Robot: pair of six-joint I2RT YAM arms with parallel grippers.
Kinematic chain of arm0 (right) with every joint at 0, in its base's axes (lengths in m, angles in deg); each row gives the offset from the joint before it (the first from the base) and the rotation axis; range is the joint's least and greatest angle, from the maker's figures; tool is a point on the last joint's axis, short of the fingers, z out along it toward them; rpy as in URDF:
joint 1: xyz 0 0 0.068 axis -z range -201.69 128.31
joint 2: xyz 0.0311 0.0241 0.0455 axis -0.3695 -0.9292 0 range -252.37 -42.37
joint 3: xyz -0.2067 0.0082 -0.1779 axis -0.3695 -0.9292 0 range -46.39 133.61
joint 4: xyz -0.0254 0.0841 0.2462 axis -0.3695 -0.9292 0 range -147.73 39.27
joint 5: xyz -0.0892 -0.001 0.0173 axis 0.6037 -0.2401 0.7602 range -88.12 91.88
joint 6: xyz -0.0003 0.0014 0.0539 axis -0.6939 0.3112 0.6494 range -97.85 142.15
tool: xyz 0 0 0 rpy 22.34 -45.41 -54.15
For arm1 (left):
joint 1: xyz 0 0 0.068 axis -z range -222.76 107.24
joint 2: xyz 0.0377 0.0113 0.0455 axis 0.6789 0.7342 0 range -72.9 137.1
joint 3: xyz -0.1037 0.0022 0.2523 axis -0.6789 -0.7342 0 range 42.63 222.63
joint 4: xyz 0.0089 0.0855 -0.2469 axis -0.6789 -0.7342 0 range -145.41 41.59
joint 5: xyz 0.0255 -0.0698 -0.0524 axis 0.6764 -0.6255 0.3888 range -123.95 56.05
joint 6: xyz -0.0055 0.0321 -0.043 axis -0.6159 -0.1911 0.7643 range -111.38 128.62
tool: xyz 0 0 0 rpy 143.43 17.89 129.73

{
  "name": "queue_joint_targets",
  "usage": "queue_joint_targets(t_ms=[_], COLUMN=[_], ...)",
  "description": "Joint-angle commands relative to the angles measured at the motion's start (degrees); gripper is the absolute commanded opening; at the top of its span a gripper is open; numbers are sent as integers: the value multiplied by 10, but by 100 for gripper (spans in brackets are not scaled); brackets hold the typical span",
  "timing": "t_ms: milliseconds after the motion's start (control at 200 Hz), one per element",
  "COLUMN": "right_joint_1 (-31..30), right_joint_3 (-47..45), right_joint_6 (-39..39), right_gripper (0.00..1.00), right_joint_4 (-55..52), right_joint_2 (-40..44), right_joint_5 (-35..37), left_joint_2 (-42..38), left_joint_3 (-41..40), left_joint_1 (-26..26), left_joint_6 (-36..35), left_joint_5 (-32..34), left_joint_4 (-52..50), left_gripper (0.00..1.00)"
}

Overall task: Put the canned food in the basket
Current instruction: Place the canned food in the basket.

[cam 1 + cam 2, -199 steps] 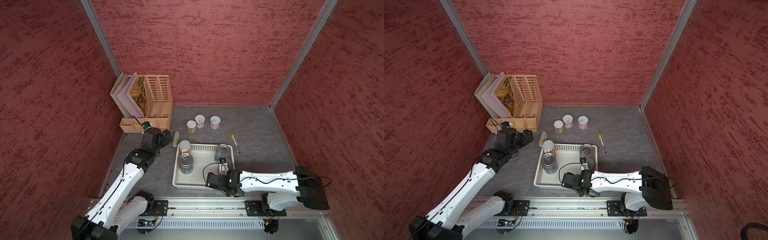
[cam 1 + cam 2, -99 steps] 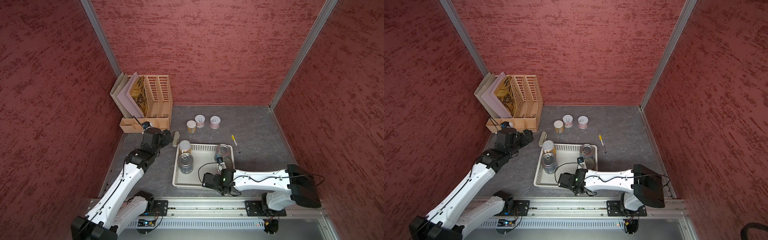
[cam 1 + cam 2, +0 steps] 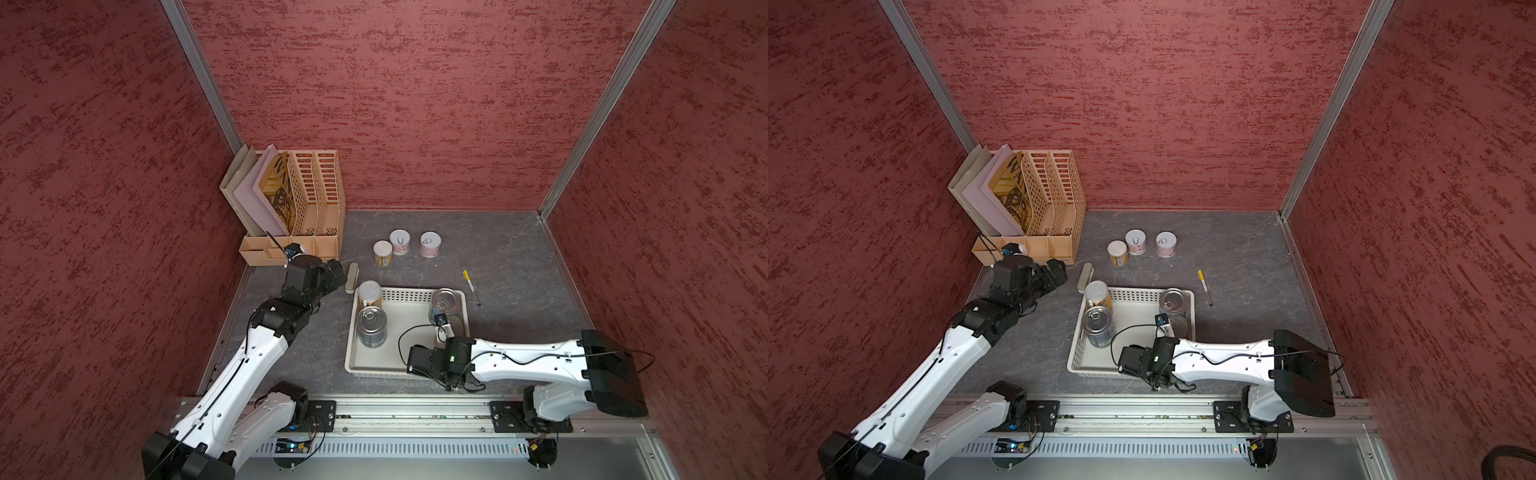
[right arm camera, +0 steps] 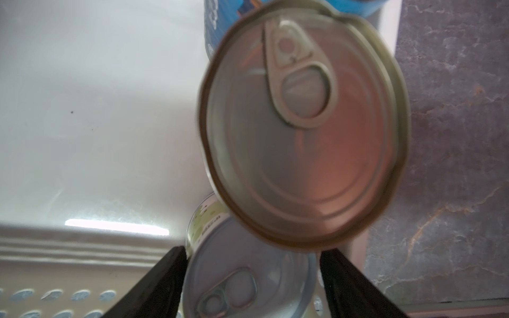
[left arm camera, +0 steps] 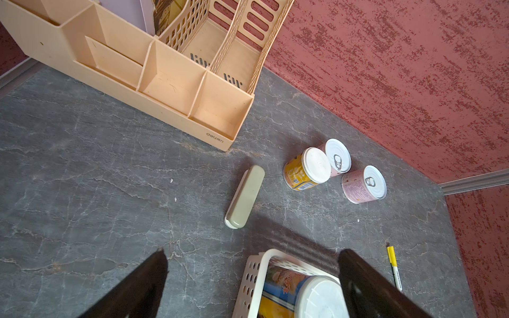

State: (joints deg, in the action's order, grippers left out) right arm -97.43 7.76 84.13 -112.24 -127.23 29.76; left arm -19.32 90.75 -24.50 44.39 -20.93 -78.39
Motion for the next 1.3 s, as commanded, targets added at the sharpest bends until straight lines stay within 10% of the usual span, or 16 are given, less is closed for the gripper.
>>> queue_joint_targets(t_ms=[0, 987, 1297], right_joint_1=[2, 2, 82], right_joint_3=[-8, 184, 121], right_joint_6=[-24, -127, -323], right_gripper=[83, 92, 98], right_joint_4=[-32, -60, 290], right_joint_2=[6, 105, 248], right_joint_5=[12, 142, 194], left_joint_2=[5, 21, 61], left_joint_3=[10, 12, 77], left_joint_1=[-6, -8, -1], left_joint_6=[5, 20, 19], left_joint_5=[-8, -26, -86], left_joint_4=[-2, 0, -23], left_gripper=[100, 100, 100])
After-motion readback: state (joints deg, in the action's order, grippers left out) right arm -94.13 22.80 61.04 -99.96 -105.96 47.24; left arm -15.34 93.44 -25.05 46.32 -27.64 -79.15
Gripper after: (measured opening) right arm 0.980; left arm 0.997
